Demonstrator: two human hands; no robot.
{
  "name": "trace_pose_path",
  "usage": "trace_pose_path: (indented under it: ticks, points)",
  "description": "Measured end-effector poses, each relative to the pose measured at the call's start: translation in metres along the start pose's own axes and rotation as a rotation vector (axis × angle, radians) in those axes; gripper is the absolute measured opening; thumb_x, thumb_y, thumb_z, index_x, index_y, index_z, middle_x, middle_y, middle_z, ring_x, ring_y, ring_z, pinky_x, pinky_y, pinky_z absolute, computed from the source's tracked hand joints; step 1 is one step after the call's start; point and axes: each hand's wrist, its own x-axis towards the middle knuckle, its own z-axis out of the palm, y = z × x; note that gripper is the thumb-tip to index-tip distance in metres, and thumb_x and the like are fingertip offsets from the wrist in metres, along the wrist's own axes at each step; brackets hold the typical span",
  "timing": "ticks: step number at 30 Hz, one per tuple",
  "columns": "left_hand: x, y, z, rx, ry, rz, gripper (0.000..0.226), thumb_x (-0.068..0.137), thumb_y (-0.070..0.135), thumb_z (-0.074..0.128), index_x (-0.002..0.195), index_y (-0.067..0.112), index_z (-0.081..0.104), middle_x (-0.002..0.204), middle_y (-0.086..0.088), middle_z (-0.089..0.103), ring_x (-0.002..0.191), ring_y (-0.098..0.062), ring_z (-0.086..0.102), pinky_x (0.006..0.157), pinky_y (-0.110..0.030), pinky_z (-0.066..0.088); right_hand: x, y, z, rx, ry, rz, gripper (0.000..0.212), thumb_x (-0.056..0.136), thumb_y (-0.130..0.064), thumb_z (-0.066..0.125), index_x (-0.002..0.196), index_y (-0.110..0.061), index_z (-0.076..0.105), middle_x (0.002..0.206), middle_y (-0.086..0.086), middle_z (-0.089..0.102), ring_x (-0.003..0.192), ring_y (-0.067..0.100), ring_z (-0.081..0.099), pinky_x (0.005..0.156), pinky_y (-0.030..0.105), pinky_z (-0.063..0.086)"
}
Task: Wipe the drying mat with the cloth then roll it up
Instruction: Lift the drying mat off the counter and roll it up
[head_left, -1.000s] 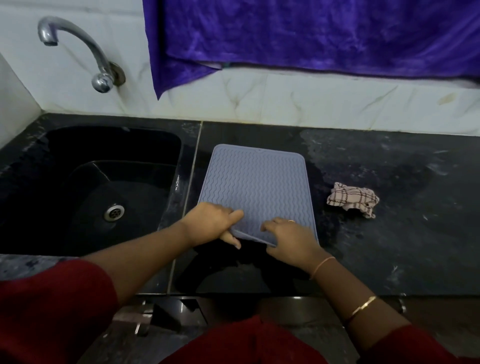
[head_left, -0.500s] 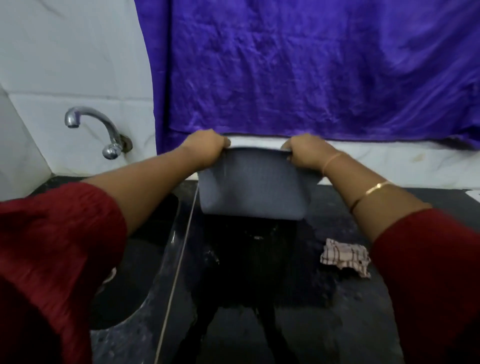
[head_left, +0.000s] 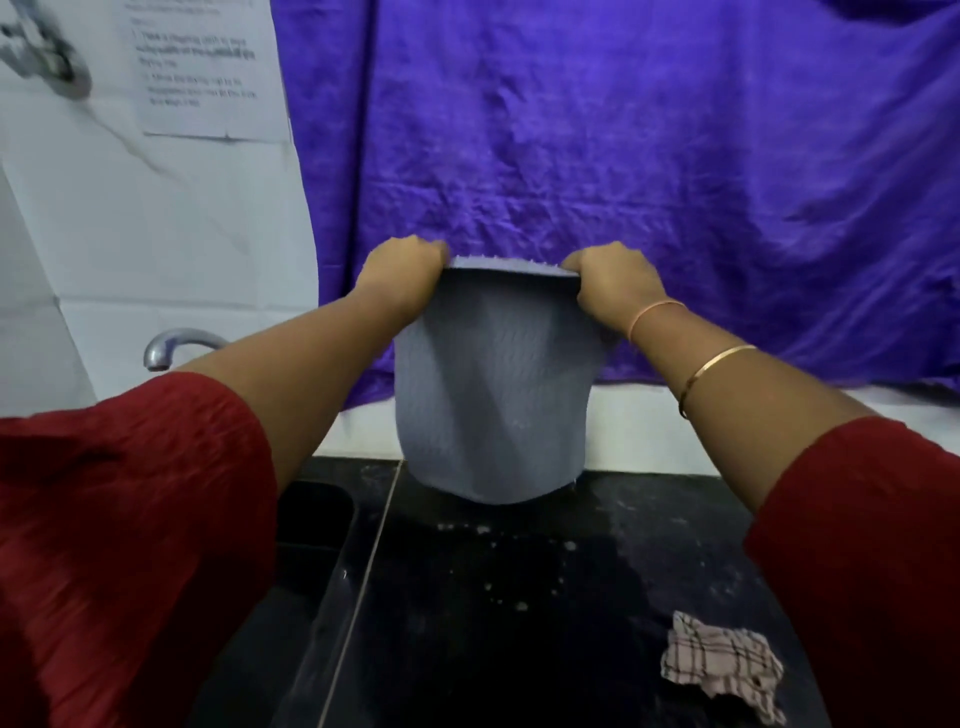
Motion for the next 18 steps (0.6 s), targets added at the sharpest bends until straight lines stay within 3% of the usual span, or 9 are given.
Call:
trace_pose_path:
  ticks: [3,8,12,16,18]
  points:
    - [0.004,0.002,0.002,-0.044,-0.015,-0.062,0.029,0.090,-0.007,0.038,0.113,0.000,0.055,0.112,-0.024,0.060,0.101,-0.042,0.058,0.079,-0.046,0.046,0.002,-0.002,0.009,0.009,0.011,-0.013,0.033,0.078,0.001,0.047,0.104,-0.012,0.063,0.108,0.026,0.063,0.100,0.045,0.058,0.079,0.043,0.049]
    - [0.002,-0.009,0.006,-0.117,0.262,-0.036,0.027,0.090,0.000,0.041,0.115,0.003,0.052,0.110,-0.022,0.060,0.098,-0.039,0.057,0.076,-0.047,0.043,-0.002,0.008,0.016,-0.021,0.280,0.008,0.035,0.079,-0.003,0.046,0.110,-0.014,0.056,0.101,0.023,0.065,0.089,0.046,0.061,0.066,0.041,0.044]
    - [0.005,0.005,0.015,-0.101,-0.006,-0.100,0.031,0.089,-0.003,0.042,0.113,0.005,0.059,0.112,-0.022,0.060,0.101,-0.040,0.058,0.078,-0.044,0.047,-0.001,0.002,0.022,-0.003,0.008,0.050,0.027,0.078,-0.005,0.051,0.100,-0.013,0.064,0.107,0.022,0.064,0.099,0.044,0.060,0.077,0.042,0.048]
    - [-0.004,-0.001,0.033,-0.175,0.192,-0.114,0.024,0.090,0.000,0.041,0.110,0.004,0.054,0.107,-0.020,0.060,0.095,-0.039,0.058,0.072,-0.045,0.045,-0.007,0.004,0.031,0.052,0.172,0.060,0.027,0.075,-0.004,0.050,0.097,-0.014,0.061,0.100,0.021,0.066,0.092,0.043,0.061,0.066,0.037,0.039]
    - [-0.002,-0.001,0.035,-0.156,0.041,-0.149,0.024,0.091,0.003,0.043,0.111,0.006,0.057,0.109,-0.020,0.061,0.097,-0.039,0.058,0.077,-0.045,0.048,-0.007,0.001,0.035,0.021,0.094,0.056,0.028,0.077,-0.003,0.050,0.100,-0.014,0.063,0.103,0.021,0.065,0.094,0.043,0.061,0.068,0.037,0.040]
